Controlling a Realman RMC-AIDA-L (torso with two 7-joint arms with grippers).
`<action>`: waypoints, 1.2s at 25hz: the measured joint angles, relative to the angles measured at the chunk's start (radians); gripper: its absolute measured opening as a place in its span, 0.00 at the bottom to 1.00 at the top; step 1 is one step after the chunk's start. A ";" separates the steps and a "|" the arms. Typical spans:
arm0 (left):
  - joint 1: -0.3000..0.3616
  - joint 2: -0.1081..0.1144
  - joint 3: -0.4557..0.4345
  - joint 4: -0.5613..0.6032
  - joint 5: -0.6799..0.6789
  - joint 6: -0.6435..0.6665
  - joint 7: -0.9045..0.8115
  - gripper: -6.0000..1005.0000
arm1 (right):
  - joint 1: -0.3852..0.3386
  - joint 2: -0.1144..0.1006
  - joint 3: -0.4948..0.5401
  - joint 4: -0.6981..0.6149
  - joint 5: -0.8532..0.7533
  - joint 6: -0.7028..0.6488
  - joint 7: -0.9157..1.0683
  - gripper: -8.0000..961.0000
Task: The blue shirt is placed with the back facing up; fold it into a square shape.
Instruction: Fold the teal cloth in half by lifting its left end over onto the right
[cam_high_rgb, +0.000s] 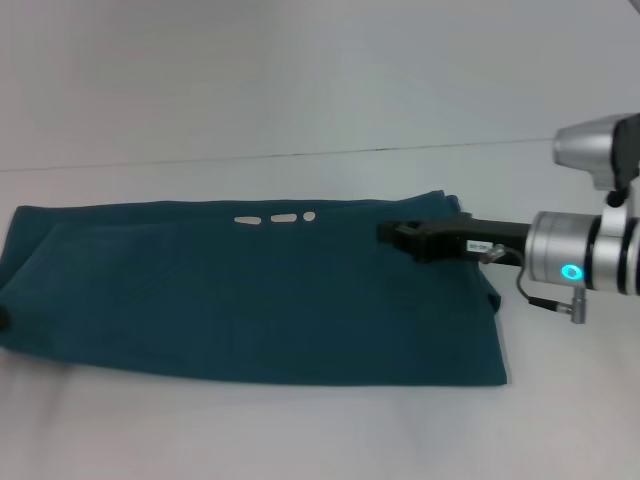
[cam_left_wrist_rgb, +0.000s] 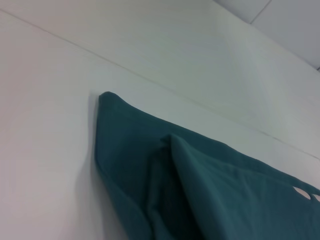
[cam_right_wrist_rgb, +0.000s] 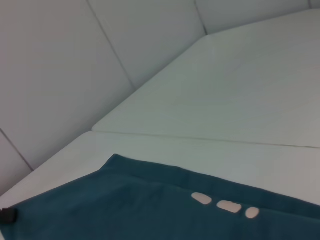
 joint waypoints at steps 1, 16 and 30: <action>0.000 0.001 -0.005 0.000 0.000 0.000 0.000 0.04 | 0.007 0.000 -0.002 0.008 0.000 0.004 -0.004 0.16; 0.003 0.029 -0.089 0.003 0.015 -0.007 0.016 0.04 | 0.023 -0.002 -0.012 0.024 0.000 0.013 -0.016 0.03; -0.002 0.021 -0.076 0.001 0.005 0.014 0.018 0.04 | -0.008 -0.007 -0.006 0.017 0.000 0.045 -0.010 0.03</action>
